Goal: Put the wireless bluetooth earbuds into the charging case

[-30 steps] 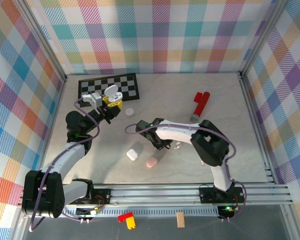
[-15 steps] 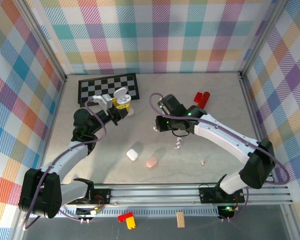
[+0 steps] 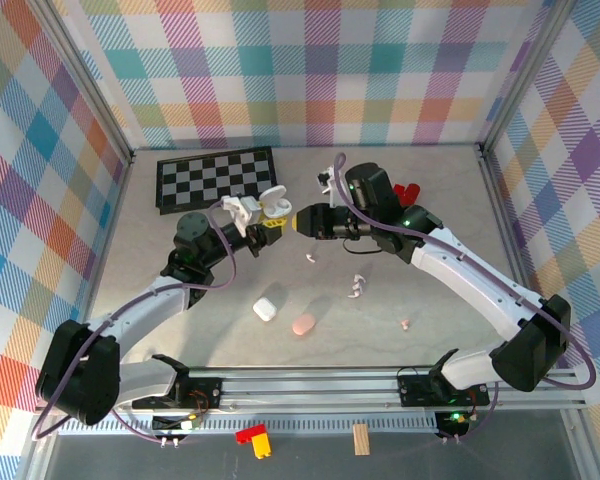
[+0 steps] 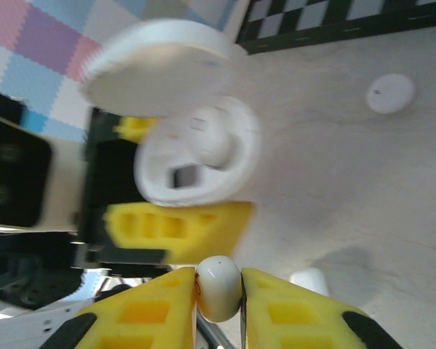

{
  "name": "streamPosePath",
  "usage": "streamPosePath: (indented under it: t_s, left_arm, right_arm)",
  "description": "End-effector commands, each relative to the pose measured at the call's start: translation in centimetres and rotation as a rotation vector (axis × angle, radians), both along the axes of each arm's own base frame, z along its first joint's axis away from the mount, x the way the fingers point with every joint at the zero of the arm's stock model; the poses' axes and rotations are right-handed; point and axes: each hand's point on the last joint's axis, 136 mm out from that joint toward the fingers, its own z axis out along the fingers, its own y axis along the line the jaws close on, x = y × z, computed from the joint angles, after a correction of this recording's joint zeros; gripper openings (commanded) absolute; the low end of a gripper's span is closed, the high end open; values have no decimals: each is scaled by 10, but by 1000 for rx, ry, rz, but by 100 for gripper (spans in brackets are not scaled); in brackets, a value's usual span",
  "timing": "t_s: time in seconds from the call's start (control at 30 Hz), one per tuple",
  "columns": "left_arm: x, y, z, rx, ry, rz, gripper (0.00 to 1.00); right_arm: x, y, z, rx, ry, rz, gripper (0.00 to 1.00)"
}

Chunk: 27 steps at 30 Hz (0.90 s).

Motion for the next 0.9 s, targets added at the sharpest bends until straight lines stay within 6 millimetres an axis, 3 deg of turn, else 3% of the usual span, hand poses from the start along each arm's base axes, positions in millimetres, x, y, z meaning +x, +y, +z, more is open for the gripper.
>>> streamPosePath:
  t_s: [0.0, 0.43, 0.87]
  left_arm:
    - [0, -8, 13, 6, -77, -13, 34]
    - [-12, -21, -3, 86, -79, -77, 34]
    - [-14, -25, 0, 88, -87, -95, 34]
  right_arm:
    - [-8, 8, 44, 134, -48, 62, 20]
    - [11, 11, 43, 135, -34, 34, 20]
    - [19, 20, 26, 111, 16, 45, 20]
